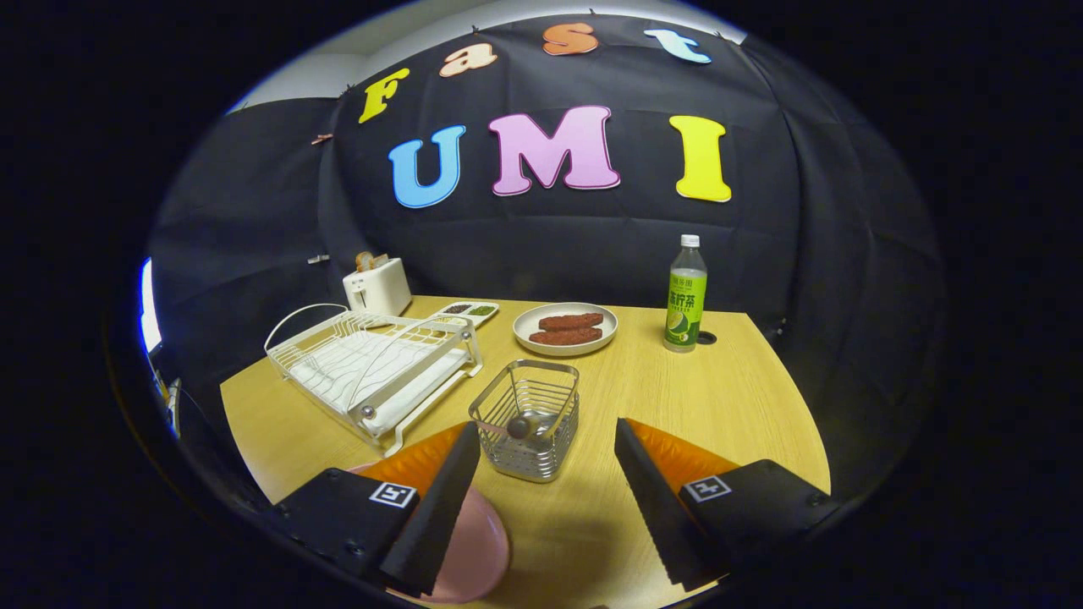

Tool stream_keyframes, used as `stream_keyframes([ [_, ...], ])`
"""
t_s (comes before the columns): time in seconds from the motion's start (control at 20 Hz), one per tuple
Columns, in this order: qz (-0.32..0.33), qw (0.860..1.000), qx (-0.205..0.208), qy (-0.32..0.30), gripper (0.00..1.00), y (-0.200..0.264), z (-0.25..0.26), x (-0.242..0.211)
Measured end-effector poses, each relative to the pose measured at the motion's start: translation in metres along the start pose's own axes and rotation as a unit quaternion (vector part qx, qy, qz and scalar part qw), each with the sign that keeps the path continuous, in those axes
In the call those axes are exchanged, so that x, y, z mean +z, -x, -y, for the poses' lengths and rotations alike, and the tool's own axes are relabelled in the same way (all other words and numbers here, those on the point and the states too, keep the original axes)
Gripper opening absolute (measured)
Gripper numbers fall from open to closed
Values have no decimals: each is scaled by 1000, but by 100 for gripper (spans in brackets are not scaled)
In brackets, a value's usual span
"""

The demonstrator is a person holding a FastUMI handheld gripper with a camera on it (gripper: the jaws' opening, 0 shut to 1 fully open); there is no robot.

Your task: Take the plate from the dish rack, then take the spoon from the basket and place it into the plate.

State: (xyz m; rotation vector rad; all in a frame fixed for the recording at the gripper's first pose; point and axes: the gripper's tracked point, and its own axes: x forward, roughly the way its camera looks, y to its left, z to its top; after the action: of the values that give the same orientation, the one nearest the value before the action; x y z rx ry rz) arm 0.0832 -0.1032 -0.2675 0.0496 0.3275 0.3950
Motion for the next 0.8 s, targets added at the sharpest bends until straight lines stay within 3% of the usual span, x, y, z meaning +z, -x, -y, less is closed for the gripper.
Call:
stream_keyframes([
  [0.05, 3, 1000, 3, 4, 97, -6, -2, 0],
  [0.2, 16, 1000, 6, 11, 72, -20, -7, -1],
  [0.45, 51, 998, 16, 38, 70, -29, -17, 7],
  [0.65, 60, 996, 0, 66, 42, -34, -12, 7],
  [0.8, 55, 997, -1, 59, 44, -41, -16, 7],
])
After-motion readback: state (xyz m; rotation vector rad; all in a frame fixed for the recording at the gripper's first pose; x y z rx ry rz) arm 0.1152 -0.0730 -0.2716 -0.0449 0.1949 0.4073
